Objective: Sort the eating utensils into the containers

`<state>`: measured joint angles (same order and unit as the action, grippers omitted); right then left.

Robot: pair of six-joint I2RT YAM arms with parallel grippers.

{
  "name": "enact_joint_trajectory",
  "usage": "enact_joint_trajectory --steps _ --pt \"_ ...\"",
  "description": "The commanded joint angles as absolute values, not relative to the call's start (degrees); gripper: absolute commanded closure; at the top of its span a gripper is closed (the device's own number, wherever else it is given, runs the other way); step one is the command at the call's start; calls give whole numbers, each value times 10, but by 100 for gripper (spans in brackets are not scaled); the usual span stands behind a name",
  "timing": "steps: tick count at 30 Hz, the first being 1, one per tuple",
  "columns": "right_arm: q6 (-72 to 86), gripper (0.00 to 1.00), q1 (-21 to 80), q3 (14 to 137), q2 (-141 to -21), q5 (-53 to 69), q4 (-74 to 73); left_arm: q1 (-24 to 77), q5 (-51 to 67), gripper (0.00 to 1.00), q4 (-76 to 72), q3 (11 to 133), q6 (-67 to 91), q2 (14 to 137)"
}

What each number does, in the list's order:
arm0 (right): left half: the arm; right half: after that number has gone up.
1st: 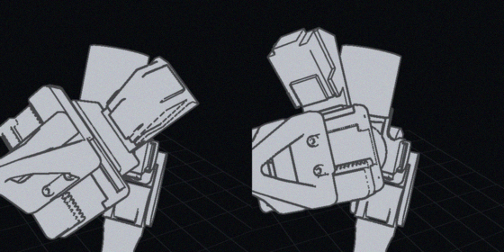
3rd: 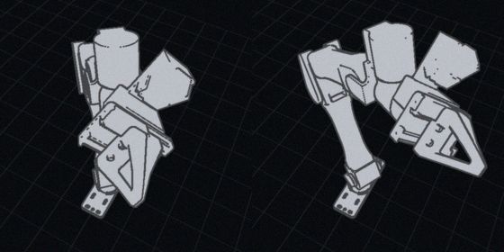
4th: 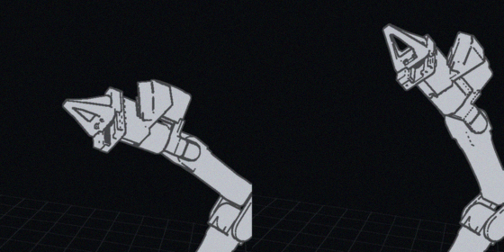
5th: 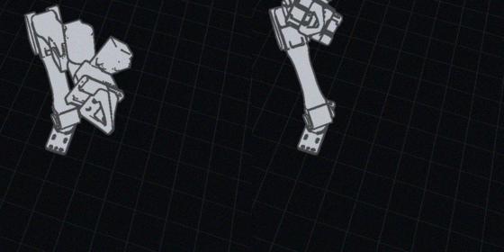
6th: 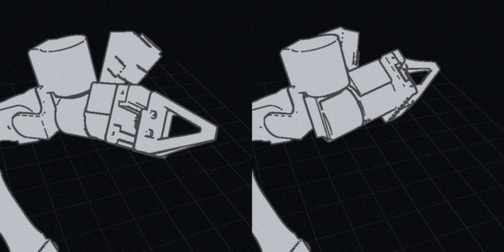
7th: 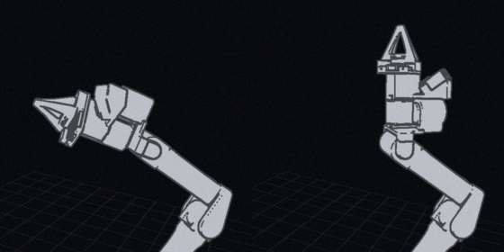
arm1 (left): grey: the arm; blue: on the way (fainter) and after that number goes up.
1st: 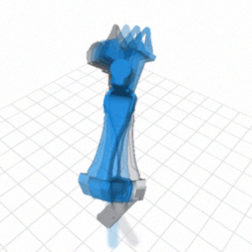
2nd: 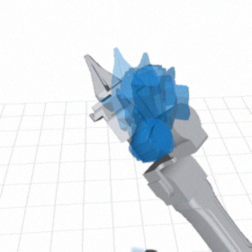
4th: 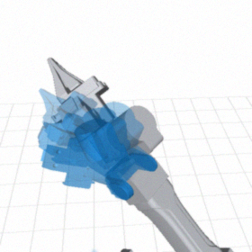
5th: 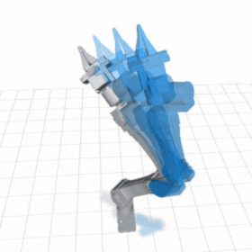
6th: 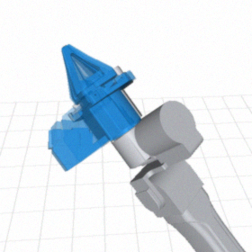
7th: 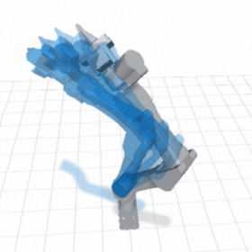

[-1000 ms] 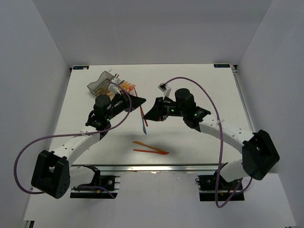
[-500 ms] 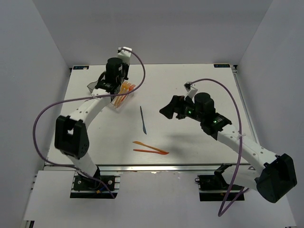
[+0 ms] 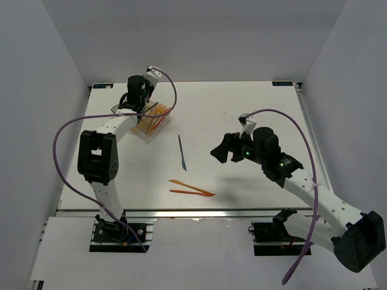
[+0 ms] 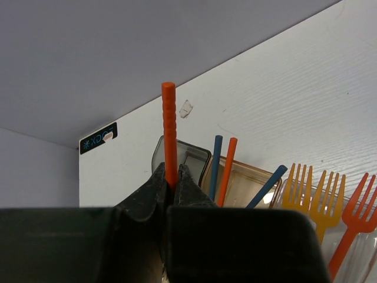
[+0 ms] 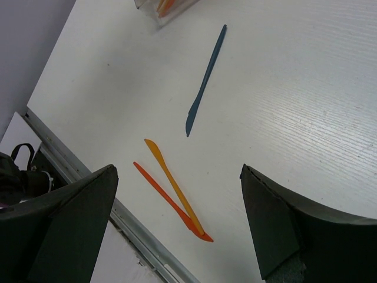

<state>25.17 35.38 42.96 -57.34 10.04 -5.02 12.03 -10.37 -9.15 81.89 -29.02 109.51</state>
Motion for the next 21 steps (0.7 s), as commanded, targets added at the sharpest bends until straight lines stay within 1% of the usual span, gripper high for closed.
enact_joint_trajectory --steps 1,5,9,10,13,16,19,20,21 --pt "236 11 355 420 -562 108 -41 111 -61 100 -127 813 -300 1092" --pt "236 11 355 419 -566 98 -36 110 -52 100 -132 806 -287 1117" --pt "235 11 355 421 -576 100 -37 110 -59 100 -148 774 -290 1131" --pt "232 11 355 421 -577 99 -37 110 -59 96 -160 756 -291 1128" --pt "217 11 355 417 -582 97 -37 110 -62 93 -179 732 -288 1117" --pt "209 11 354 417 -589 88 -47 110 -65 93 -185 722 -286 1112" --pt "207 11 355 413 -588 84 -44 110 -65 87 -178 728 -280 1106" --pt "207 11 355 413 -589 83 -45 111 -62 78 -177 730 -278 1104" --pt "207 11 355 412 -588 83 -45 110 -62 72 -178 728 -279 1102"
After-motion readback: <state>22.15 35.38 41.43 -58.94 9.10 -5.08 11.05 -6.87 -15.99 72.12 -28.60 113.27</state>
